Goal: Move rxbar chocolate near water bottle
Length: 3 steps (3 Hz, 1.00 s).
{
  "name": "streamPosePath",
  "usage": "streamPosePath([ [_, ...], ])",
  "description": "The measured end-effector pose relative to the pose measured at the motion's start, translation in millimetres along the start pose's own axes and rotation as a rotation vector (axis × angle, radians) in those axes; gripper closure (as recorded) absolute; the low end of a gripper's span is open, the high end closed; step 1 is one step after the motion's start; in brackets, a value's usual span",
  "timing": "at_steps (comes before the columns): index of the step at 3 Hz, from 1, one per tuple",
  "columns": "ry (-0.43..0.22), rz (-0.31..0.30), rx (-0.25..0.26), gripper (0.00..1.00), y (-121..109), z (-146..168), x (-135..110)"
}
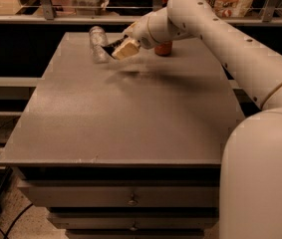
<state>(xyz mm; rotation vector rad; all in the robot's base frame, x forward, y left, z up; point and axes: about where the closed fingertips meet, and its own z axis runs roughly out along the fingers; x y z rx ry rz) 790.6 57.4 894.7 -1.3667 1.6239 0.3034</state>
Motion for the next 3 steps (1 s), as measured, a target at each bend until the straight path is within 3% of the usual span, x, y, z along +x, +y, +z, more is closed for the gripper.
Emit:
streamPosePath([
  [1,0.030,0.016,-0.009,0.05,1.0,1.7,11.7],
  [3,0.030,0.016,-0.012,0.00,2.1,3.5,11.4],
])
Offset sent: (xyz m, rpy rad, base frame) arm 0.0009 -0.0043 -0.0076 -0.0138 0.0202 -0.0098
